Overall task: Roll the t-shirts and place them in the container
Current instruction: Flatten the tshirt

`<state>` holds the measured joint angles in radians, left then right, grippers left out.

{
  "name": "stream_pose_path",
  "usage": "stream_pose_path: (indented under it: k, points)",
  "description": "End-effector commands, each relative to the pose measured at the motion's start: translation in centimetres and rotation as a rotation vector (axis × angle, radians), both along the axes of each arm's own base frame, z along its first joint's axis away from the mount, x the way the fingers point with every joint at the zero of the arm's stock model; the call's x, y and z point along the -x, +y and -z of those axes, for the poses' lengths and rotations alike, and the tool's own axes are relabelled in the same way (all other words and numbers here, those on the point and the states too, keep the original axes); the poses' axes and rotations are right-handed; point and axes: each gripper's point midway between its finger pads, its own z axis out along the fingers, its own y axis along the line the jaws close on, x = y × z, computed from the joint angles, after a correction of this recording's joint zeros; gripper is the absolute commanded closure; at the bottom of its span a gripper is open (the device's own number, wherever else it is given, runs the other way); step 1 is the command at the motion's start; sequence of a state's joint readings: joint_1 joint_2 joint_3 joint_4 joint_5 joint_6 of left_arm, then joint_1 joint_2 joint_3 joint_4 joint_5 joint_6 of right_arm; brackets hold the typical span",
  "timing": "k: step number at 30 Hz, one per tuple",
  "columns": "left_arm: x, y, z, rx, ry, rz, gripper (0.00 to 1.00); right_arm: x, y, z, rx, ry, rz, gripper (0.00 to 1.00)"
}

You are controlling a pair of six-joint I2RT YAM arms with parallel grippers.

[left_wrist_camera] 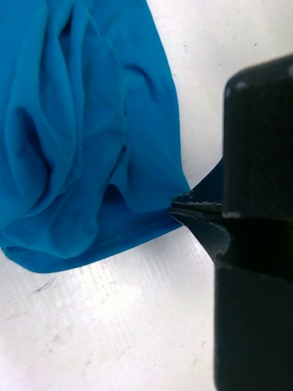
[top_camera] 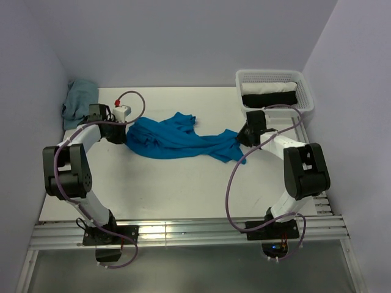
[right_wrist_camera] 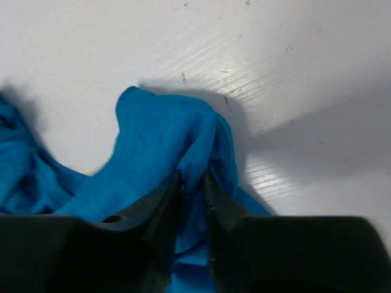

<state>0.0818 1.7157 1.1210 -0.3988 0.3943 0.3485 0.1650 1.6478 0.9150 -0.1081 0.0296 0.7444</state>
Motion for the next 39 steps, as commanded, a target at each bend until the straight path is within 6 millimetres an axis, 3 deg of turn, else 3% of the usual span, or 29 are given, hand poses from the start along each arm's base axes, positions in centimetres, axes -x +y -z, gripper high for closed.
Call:
stream_pose_path:
  k: [1,3,5,6,7,8,9,10,11,12,13,16,21,24,27,30,33,34,36,37,39]
  points:
    - [0.9,-0.3,-1.7,0.022,-0.01,-0.008,1.0,-1.0,0.5,-1.5,-0.044,-0.056,0.005,0.76]
    - [1.0,-0.2,-3.4,0.036,-0.041,-0.013,1.0,-1.1,0.9,-2.2,-0.06,-0.064,-0.012,0.97]
    - [1.1,0.1,-5.2,0.046,-0.065,-0.029,1.0,-0.7,0.6,-3.9,-0.052,-0.09,-0.008,1.0]
    - [0.9,0.4,-7.8,0.053,-0.122,-0.04,1.0,-0.6,0.1,-5.0,-0.032,-0.112,0.008,1.0]
    - [1.1,1.2,-9.1,0.061,-0.137,-0.067,1.0,-0.2,-0.3,-6.0,-0.012,-0.123,0.012,1.0]
    - [1.1,1.8,-10.5,0.061,-0.163,-0.093,1.0,0.1,-0.8,-9.0,-0.001,-0.19,0.023,1.0]
    - [1.0,2.3,-13.4,0.051,-0.234,-0.104,1.0,0.0,-1.2,-11.5,0.011,-0.237,0.033,1.0]
    - [1.3,2.9,-14.8,0.054,-0.261,-0.118,1.0,0.7,-2.2,-12.7,0.052,-0.242,0.057,1.0]
    - [1.7,3.0,-15.9,0.06,-0.277,-0.126,1.0,1.3,-2.5,-16.0,0.053,-0.314,0.063,1.0]
    - [2.2,3.3,-18.5,0.054,-0.336,-0.135,1.0,1.4,-2.8,-19.2,0.054,-0.378,0.071,1.0]
    - [2.6,3.5,-19.7,0.056,-0.364,-0.141,1.0,2.2,-3.2,-20.6,0.07,-0.39,0.071,1.0]
    - [4.4,3.6,-24.5,0.047,-0.486,-0.17,1.0,5.2,-3.7,-28.3,0.062,-0.563,0.062,1.0]
    - [7.8,4.2,-33.1,0.041,-0.735,-0.277,1.0,10.0,-4.3,-36.0,0.056,-0.75,0.042,1.0]
    - [9.9,4.0,-36.7,0.057,-0.86,-0.317,1.0,13.2,-4.4,-39.4,0.048,-0.858,0.019,1.0]
    - [10.7,4.2,-38.9,0.073,-0.906,-0.359,1.0,15.2,-4.4,-42.0,0.042,-0.931,-0.004,1.0]
    - [9.9,4.3,-40.3,0.099,-0.917,-0.368,1.0,15.2,-4.4,-43.1,0.059,-0.961,-0.013,1.0]
    - [7.5,4.0,-39.9,0.136,-0.825,-0.339,1.0,13.3,-3.9,-43.1,0.066,-0.942,-0.027,1.0]
    - [6.6,3.8,-39.4,0.15,-0.789,-0.322,1.0,11.3,-3.6,-42.1,0.07,-0.895,-0.035,1.0]
    - [3.8,3.8,-37.4,0.185,-0.677,-0.297,1.0,9.4,-2.9,-42.2,0.069,-0.886,-0.061,1.0]
    - [2.9,3.1,-36.7,0.218,-0.636,-0.247,1.0,7.1,-2.2,-40.9,0.075,-0.841,-0.083,1.0]
    - [-0.4,3.2,-33.9,0.247,-0.507,-0.216,1.0,4.6,-1.7,-41.1,0.089,-0.841,-0.106,1.0]
